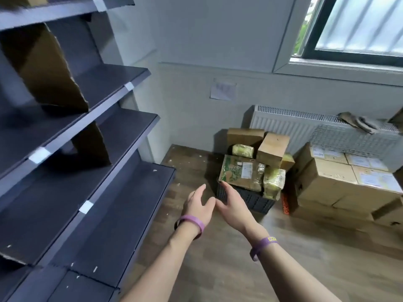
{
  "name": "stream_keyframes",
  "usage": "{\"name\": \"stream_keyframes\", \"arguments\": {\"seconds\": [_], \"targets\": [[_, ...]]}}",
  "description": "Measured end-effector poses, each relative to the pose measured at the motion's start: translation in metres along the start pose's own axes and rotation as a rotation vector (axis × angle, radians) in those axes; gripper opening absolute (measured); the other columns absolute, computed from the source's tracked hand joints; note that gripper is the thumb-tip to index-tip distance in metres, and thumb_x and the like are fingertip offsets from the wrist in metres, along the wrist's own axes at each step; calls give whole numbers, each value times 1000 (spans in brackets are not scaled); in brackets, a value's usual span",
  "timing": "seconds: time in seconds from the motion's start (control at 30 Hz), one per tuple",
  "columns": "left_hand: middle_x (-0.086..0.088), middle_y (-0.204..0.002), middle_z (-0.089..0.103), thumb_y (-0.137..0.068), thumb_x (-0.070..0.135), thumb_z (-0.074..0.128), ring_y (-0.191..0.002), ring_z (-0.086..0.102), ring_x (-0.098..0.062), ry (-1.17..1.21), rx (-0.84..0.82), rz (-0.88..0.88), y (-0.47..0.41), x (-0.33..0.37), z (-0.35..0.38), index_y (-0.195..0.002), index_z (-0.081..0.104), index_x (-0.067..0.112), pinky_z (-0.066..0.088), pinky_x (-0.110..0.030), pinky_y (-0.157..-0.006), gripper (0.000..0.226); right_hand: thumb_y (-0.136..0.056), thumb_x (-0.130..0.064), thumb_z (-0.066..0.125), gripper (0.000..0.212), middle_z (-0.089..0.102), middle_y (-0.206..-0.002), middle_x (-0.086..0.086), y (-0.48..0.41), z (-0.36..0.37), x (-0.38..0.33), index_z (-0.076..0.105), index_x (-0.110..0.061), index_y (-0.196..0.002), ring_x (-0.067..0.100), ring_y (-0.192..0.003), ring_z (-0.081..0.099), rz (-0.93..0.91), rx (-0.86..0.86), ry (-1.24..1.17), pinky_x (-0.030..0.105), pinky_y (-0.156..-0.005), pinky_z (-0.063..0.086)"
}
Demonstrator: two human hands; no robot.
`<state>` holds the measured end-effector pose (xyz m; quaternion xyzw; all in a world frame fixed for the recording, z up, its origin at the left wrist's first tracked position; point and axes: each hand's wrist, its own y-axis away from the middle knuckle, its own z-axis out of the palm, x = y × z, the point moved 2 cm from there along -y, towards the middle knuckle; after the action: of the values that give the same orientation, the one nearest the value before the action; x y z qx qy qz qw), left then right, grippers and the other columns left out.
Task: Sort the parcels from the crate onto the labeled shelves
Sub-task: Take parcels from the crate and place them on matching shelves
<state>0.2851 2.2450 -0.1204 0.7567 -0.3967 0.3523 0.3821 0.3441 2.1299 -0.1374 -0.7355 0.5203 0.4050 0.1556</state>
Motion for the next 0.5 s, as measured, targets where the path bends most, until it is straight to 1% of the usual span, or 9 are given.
{"name": "stream_keyframes", "arguments": {"seconds": [0.17,0.3,0.4,0.5], "targets": [[-2,-149,37,-93,27,54,-135,38,-19,-37,-95,10,-70,27,35,-143,40,24,31,-32,-112,52,-94,-28,58,68,35,-154,5,-52,-32,30,26,-14,-152,18,-143,31,90,53,-39,29,-116,24],[-4,-150,37,-93,28,54,-137,37,-21,-62,-178,45,-141,51,63,-144,40,23,31,-37,-114,53,-93,-29,59,69,36,-154,7,-110,-58,52,26,-13,-151,19,-142,32,167,128,-40,28,-115,24],[-4,-150,39,-93,28,53,-136,37,-21,-94,-235,87,-198,77,81,-144,40,23,31,-35,-113,53,-93,-30,59,69,37,-152,8,-156,-81,61,26,-13,-151,20,-141,33,224,177,-42,29,-113,26],[-4,-150,38,-94,27,52,-136,38,-20,-132,-291,131,-246,106,95,-144,39,21,30,-32,-113,52,-93,-29,60,69,37,-153,9,-199,-107,69,27,-11,-151,20,-142,32,259,200,-26,31,-115,25]]}}
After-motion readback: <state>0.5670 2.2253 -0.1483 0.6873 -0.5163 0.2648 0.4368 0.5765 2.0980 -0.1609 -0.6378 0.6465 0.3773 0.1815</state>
